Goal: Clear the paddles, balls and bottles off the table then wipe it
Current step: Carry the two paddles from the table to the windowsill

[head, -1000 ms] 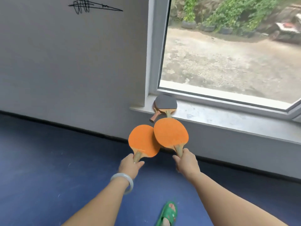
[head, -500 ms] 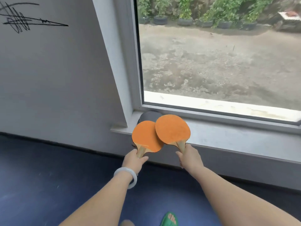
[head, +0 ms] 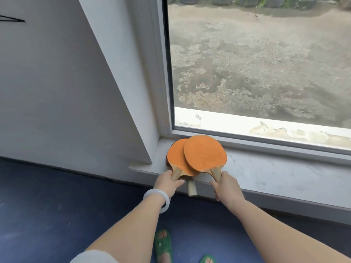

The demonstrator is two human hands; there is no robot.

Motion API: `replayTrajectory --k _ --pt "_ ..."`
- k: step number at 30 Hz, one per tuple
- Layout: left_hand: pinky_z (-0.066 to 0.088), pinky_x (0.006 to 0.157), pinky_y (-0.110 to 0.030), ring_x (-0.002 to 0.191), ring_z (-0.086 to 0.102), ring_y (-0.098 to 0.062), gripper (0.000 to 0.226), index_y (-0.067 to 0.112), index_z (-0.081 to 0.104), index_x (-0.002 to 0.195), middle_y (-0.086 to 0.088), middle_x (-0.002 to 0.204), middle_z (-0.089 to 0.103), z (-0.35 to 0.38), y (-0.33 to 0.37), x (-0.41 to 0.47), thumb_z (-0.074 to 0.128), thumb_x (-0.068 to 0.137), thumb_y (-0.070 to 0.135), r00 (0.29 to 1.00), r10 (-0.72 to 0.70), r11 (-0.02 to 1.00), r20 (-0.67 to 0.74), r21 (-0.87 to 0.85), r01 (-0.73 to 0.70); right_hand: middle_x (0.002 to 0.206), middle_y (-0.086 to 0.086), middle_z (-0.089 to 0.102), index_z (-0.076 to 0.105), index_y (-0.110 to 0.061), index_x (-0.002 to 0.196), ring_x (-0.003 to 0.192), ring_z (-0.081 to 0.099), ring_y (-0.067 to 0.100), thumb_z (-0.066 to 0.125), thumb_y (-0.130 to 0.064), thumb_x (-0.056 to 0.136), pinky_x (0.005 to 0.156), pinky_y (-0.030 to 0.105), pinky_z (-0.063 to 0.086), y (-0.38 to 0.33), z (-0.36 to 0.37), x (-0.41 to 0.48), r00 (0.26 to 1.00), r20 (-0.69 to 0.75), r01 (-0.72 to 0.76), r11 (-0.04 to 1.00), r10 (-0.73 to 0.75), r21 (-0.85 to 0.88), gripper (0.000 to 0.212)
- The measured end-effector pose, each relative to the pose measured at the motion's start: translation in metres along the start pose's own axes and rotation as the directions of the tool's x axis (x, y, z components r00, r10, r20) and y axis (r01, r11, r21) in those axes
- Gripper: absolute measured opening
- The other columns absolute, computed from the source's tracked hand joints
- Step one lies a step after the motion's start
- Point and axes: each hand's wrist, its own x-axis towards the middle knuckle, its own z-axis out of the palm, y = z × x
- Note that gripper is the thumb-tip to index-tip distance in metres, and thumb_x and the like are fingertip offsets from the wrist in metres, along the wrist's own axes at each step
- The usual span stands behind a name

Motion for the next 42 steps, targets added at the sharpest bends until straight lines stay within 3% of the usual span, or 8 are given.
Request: replayTrajectory --k 7,11,15,19,24,30,36,42 --pt "0.042 0.042 -0.024 0.059 0.048 -0.020 0.029 0.011 0.053 0.099 -0.007 0.080 0.055 0.002 -0.005 0.027 0.066 0.090 0.036 0.998 0.012 1.000 0.055 -0.005 -0.012 0.082 0.006 0.064 0.048 -0.014 0.096 0.067 0.066 0.023 0.057 -0.033 0.096 0.066 0.042 0.056 -0.021 0.018 0.016 1.000 0.020 -0.022 0.999 0.022 0.023 0.020" --pt "0.045 0.048 -0.030 0.058 0.051 -0.020 0.030 0.013 0.054 0.094 -0.006 0.079 0.058 -0.001 -0.011 0.034 0.068 0.087 0.038 0.998 0.036 0.999 0.046 0.009 -0.037 0.085 0.006 0.063 0.048 -0.016 0.096 0.071 0.067 0.025 0.058 -0.034 0.096 0.070 0.047 0.058 -0.024 0.025 0.018 0.999 0.018 -0.039 0.998 0.039 0.045 0.020" --pt "0.053 0.068 -0.039 0.076 0.062 -0.021 0.028 0.018 0.054 0.089 -0.001 0.084 0.064 -0.006 -0.016 0.036 0.071 0.084 0.040 0.998 0.060 0.996 -0.022 0.060 -0.059 0.086 0.005 0.062 0.046 -0.018 0.094 0.074 0.066 0.027 0.057 -0.037 0.096 0.071 0.049 0.058 -0.029 0.032 0.018 0.999 0.021 -0.041 0.998 0.040 0.050 0.021" --pt "0.046 0.058 -0.029 0.080 0.060 -0.015 0.030 0.025 0.049 0.097 0.007 0.091 0.061 -0.013 -0.015 0.033 0.068 0.086 0.045 0.995 0.101 0.983 -0.016 0.157 -0.097 0.085 0.005 0.063 0.046 -0.017 0.094 0.073 0.067 0.027 0.055 -0.039 0.096 0.070 0.048 0.058 -0.034 0.039 0.017 0.999 0.033 -0.007 1.000 0.007 0.020 0.023" --pt "0.049 0.081 -0.033 0.094 0.056 -0.012 0.025 0.027 0.049 0.105 0.008 0.108 0.050 -0.019 -0.026 0.033 0.066 0.089 0.034 0.989 0.149 0.981 0.022 0.125 -0.151 0.086 0.005 0.063 0.045 -0.018 0.094 0.075 0.067 0.027 0.055 -0.041 0.096 0.072 0.049 0.057 -0.032 0.043 0.015 1.000 0.028 -0.010 1.000 0.010 -0.002 0.025" --pt "0.043 0.085 -0.027 0.097 0.056 -0.012 0.028 0.026 0.057 0.115 0.005 0.111 0.053 -0.024 -0.034 0.036 0.067 0.089 0.024 0.985 0.174 0.980 0.019 0.093 -0.175 0.090 0.007 0.061 0.044 -0.013 0.096 0.081 0.064 0.029 0.059 -0.035 0.095 0.074 0.044 0.054 -0.037 0.048 0.013 1.000 0.026 -0.009 0.999 0.010 -0.042 0.026" --pt "0.048 0.091 -0.033 0.101 0.059 -0.015 0.032 0.026 0.057 0.119 0.005 0.113 0.059 -0.021 -0.034 0.035 0.067 0.090 0.021 0.986 0.164 0.983 0.002 0.081 -0.164 0.098 0.006 0.061 0.042 -0.016 0.099 0.090 0.062 0.028 0.062 -0.038 0.094 0.070 0.034 0.044 -0.044 0.059 0.009 1.000 0.003 0.002 0.997 -0.002 -0.080 0.030" --pt "0.048 0.092 -0.034 0.105 0.058 -0.016 0.038 0.025 0.055 0.126 0.004 0.118 0.058 -0.022 -0.034 0.032 0.067 0.090 0.024 0.985 0.175 0.977 0.015 0.124 -0.175 0.099 0.004 0.060 0.056 -0.015 0.101 0.096 0.058 0.024 0.069 -0.051 0.085 0.082 0.041 0.052 -0.042 0.062 0.010 0.998 0.022 0.058 0.994 -0.056 -0.094 0.041"
